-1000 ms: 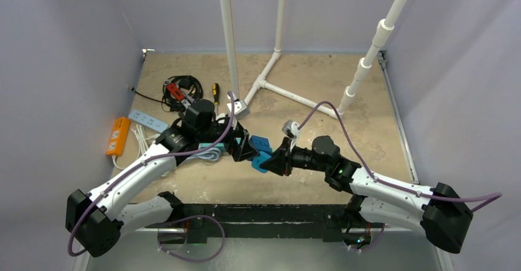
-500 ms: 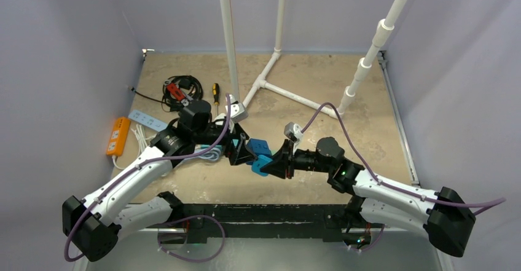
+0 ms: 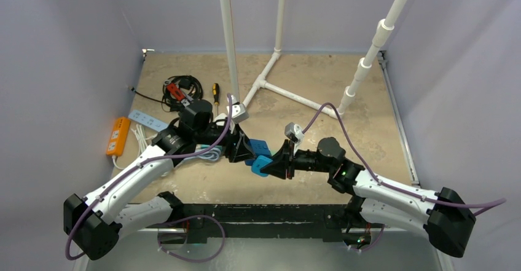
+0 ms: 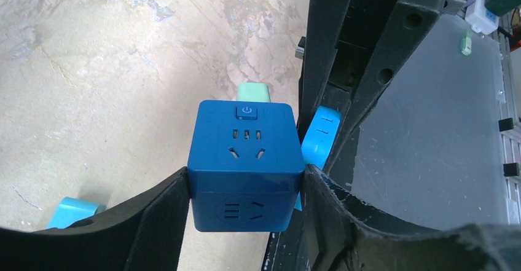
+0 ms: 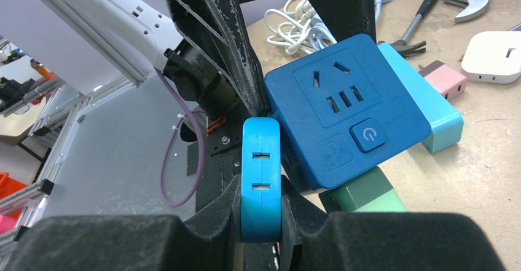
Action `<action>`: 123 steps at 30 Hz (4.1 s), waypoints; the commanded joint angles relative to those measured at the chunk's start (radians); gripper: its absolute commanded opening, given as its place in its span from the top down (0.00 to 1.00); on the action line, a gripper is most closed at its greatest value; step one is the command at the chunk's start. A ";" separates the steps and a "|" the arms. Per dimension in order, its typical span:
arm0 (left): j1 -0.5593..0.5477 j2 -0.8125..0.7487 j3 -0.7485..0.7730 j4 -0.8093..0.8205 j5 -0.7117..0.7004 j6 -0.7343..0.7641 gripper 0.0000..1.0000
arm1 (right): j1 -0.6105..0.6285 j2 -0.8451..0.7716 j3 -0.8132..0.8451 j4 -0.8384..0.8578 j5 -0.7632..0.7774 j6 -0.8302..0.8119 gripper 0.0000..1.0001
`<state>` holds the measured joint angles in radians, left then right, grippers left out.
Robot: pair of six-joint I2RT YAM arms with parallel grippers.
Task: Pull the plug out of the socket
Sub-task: Remove the plug from the socket.
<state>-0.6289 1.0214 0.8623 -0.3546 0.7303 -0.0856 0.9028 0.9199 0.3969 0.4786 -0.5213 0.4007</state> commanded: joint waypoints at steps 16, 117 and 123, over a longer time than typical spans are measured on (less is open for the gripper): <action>0.000 0.009 -0.014 0.093 -0.178 -0.050 1.00 | 0.002 0.037 0.039 0.041 0.217 0.067 1.00; -0.011 0.023 -0.048 0.100 -0.550 -0.116 1.00 | 0.042 0.204 0.193 -0.070 0.310 0.018 1.00; -0.011 0.048 -0.042 0.071 -0.676 -0.141 1.00 | 0.045 0.207 0.195 -0.110 0.447 0.186 1.00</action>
<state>-0.6525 1.0626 0.8108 -0.3012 0.2230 -0.2256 0.9295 1.1404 0.5510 0.3256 -0.1360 0.4755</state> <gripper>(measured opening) 0.585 0.230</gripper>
